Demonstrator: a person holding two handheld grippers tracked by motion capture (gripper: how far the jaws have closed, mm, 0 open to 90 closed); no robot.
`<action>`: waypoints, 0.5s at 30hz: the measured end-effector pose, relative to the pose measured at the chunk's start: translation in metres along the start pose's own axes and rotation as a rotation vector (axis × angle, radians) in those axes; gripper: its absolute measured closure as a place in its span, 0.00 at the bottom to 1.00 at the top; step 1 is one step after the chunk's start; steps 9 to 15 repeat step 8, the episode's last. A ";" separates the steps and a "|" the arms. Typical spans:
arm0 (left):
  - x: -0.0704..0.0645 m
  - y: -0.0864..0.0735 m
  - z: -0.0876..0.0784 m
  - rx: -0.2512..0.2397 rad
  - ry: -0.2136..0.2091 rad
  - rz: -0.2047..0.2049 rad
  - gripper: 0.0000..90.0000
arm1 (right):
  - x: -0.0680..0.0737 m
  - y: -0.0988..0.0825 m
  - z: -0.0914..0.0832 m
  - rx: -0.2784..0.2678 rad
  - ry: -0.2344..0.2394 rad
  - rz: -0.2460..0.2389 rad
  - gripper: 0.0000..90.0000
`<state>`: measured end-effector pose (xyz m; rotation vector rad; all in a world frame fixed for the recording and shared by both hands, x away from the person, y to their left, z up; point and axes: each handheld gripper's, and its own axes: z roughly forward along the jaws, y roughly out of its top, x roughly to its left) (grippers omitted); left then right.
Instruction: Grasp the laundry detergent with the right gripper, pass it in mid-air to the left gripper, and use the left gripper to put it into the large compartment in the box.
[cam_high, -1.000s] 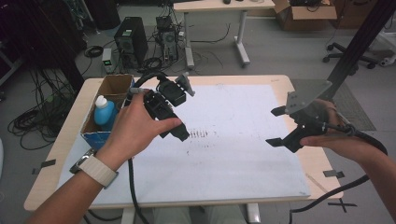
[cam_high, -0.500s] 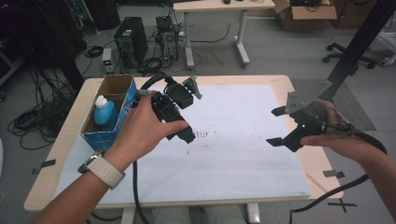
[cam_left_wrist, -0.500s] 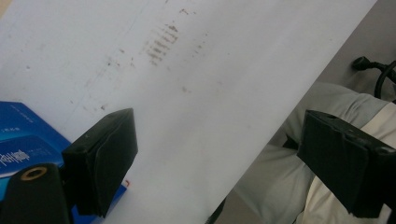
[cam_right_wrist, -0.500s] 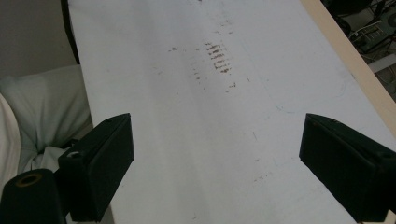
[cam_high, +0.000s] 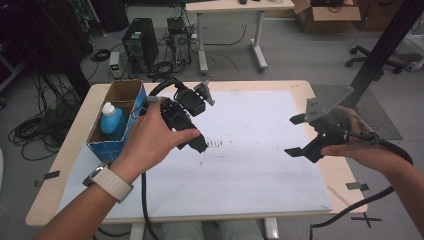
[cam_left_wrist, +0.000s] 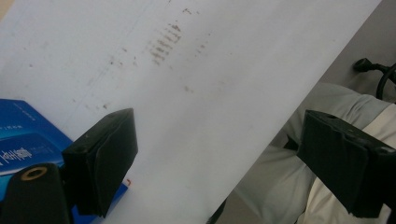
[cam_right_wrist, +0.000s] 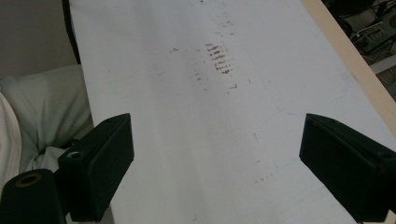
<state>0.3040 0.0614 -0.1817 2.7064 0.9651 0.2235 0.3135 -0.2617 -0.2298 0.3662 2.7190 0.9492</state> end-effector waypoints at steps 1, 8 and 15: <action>0.000 0.000 0.000 0.000 -0.001 0.001 0.14 | 0.000 0.000 0.000 -0.002 0.001 0.000 0.11; 0.001 0.000 0.000 -0.002 0.004 0.000 0.14 | -0.001 0.000 0.002 -0.001 0.003 -0.002 0.11; 0.001 0.000 0.000 -0.002 0.004 0.000 0.14 | -0.001 0.000 0.002 -0.001 0.003 -0.002 0.11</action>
